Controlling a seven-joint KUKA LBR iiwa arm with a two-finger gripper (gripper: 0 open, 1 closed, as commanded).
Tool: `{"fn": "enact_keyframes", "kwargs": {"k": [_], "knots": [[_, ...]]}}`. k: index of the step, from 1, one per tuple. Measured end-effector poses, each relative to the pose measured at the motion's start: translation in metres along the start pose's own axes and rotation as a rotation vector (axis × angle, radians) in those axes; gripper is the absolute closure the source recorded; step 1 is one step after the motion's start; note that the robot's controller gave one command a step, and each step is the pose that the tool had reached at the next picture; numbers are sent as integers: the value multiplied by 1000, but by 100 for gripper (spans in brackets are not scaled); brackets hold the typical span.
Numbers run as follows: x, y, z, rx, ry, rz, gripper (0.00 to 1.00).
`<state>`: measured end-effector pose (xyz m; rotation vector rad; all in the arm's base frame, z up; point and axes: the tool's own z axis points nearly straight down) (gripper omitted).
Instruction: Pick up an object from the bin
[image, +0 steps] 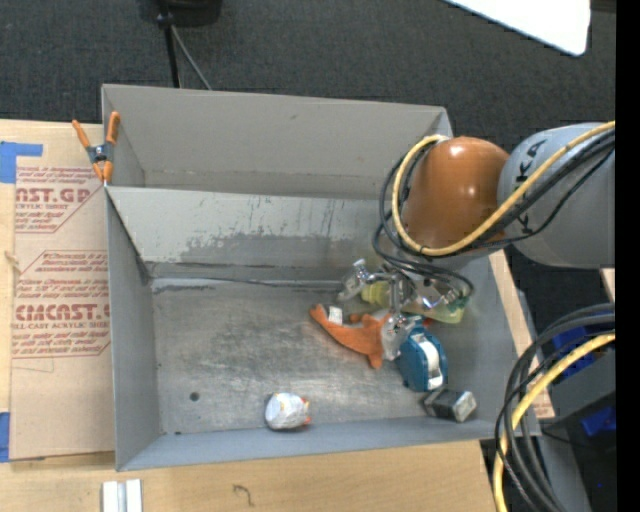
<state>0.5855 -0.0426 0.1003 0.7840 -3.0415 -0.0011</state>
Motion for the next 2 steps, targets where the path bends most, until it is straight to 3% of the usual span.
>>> {"fn": "enact_keyframes", "kwargs": {"k": [1, 2], "knots": [[-6, 13, 8, 3, -7, -125, 0], [5, 12, 19, -2, -2, -102, 0]]}}
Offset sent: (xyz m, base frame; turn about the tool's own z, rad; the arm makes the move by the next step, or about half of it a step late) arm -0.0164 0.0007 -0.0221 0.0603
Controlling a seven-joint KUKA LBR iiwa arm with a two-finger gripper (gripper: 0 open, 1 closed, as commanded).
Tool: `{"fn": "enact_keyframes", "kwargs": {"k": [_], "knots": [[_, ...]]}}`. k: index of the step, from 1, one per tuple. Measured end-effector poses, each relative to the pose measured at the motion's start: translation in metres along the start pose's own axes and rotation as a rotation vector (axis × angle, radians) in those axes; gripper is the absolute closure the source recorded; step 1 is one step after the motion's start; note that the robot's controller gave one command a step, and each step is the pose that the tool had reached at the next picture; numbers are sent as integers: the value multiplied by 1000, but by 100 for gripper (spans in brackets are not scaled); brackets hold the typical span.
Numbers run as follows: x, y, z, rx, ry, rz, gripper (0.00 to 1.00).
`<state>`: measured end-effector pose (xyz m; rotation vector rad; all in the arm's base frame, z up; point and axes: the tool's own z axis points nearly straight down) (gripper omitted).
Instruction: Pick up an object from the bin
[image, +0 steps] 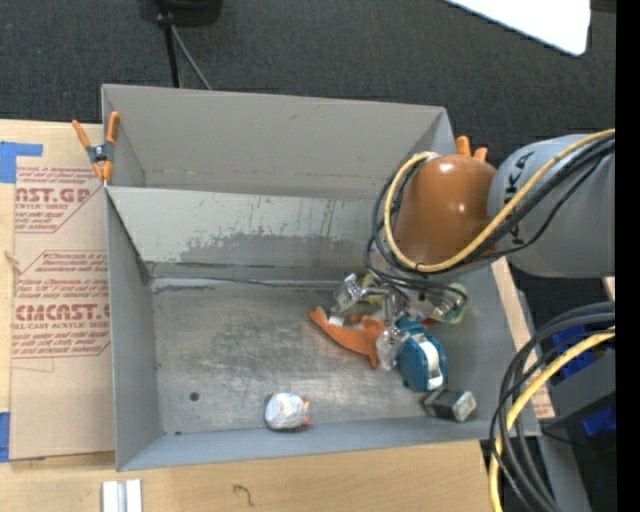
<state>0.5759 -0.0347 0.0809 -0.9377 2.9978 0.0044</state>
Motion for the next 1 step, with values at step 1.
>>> {"fn": "enact_keyframes", "kwargs": {"k": [1], "knots": [[10, -45, 0, 1, -9, -42, 100]]}}
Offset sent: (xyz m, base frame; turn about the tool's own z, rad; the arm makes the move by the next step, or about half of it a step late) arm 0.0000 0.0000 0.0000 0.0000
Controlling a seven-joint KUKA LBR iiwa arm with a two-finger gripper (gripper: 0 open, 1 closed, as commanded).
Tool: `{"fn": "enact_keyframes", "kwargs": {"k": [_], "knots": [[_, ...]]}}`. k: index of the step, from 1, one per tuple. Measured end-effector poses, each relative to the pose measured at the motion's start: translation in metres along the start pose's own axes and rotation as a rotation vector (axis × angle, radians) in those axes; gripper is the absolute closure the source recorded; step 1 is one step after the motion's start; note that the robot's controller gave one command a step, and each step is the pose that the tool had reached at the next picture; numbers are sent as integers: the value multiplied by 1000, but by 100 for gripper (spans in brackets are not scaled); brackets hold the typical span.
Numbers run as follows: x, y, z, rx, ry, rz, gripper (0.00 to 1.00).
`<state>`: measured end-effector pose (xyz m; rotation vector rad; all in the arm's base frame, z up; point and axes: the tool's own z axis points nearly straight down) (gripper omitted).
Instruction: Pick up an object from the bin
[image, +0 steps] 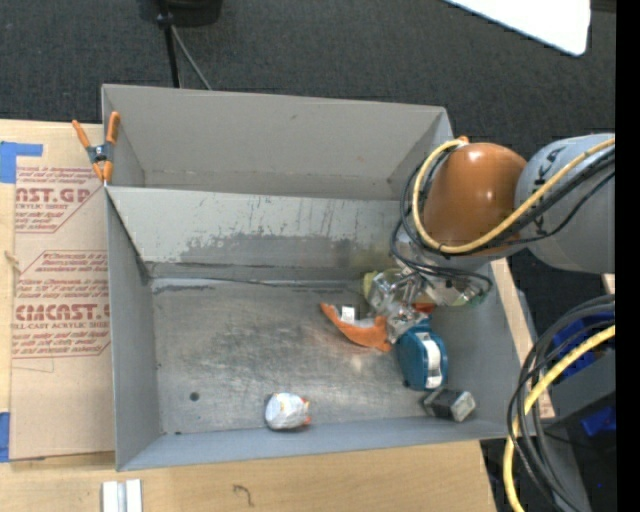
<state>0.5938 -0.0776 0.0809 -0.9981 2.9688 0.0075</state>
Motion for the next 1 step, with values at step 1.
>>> {"fn": "enact_keyframes", "kwargs": {"k": [1], "knots": [[0, 0, 0, 0, 0, 0, 100]]}}
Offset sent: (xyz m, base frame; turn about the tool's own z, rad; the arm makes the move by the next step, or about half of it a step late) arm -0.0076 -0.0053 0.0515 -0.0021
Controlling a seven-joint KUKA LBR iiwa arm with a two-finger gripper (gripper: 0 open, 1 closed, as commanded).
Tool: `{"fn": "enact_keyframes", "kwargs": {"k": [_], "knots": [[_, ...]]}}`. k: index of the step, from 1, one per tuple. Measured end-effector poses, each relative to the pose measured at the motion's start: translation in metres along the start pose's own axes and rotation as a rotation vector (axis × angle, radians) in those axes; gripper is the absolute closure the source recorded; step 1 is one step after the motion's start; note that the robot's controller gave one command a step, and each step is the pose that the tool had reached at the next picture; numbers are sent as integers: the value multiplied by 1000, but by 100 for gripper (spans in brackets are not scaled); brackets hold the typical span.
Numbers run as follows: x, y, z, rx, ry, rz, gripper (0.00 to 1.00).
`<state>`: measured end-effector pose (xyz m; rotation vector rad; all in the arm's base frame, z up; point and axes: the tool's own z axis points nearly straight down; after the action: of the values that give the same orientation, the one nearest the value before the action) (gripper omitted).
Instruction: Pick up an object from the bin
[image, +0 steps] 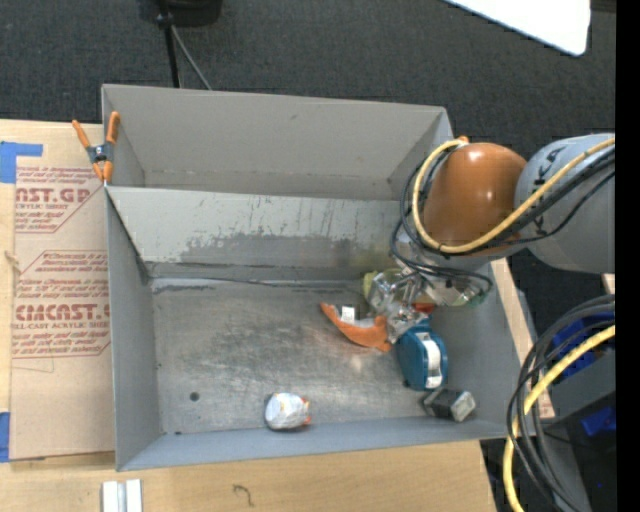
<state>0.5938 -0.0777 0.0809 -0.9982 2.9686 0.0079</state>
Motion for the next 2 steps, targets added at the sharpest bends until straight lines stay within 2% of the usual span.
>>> {"fn": "enact_keyframes", "kwargs": {"k": [1, 2], "knots": [[7, 2, -34, -2, 10, -2, 100], [4, -1, -59, 5, 5, 0, 100]]}}
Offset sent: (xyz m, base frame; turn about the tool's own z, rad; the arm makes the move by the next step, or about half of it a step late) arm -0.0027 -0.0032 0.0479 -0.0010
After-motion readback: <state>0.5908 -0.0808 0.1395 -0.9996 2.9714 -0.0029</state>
